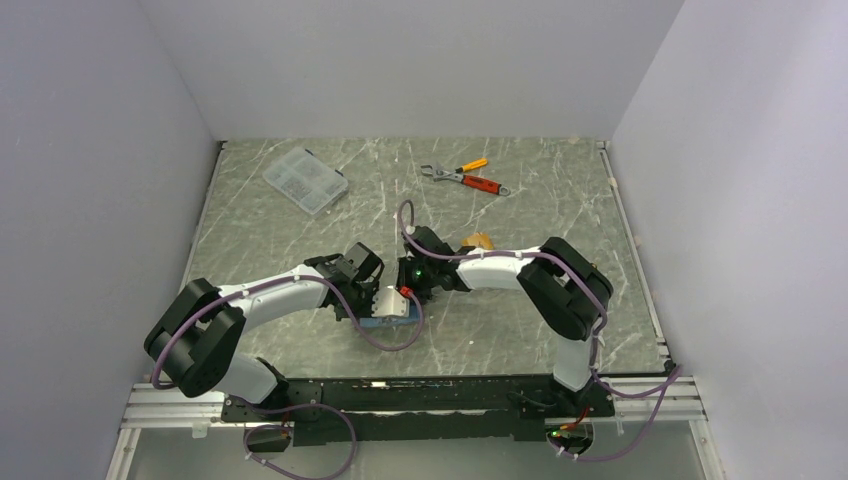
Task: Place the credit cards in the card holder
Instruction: Insert the credit card into the card holder.
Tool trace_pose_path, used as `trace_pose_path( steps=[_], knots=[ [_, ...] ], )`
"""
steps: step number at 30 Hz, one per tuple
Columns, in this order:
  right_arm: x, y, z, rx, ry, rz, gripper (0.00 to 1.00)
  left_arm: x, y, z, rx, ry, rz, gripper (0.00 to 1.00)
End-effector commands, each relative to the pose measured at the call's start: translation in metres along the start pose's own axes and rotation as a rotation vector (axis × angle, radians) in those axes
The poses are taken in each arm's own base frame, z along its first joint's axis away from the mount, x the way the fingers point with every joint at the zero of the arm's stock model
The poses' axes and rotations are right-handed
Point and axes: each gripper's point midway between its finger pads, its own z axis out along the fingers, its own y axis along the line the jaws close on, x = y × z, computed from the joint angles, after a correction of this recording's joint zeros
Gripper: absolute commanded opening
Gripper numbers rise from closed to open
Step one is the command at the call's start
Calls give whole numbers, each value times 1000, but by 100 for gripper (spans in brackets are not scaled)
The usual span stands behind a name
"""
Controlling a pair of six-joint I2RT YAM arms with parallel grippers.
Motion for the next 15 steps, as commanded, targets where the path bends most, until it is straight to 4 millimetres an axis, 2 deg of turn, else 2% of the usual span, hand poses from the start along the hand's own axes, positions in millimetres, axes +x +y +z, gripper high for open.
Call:
trace_pose_path(
  steps=[1, 8, 10, 12, 15],
  knots=[
    [24, -48, 20, 189, 59, -21, 0, 9, -12, 12, 40, 20, 25, 18],
    [31, -23, 24, 128, 104, -117, 0, 7, -8, 12, 30, 16, 30, 18],
    [34, -19, 20, 107, 119, -124, 4, 6, -7, 12, 26, 15, 31, 18],
    [32, -19, 12, 79, 119, -111, 13, 6, -7, 11, 23, 15, 35, 18],
    [28, -25, -4, 64, 102, -82, 20, 5, -8, 10, 26, 12, 42, 18]
  ],
)
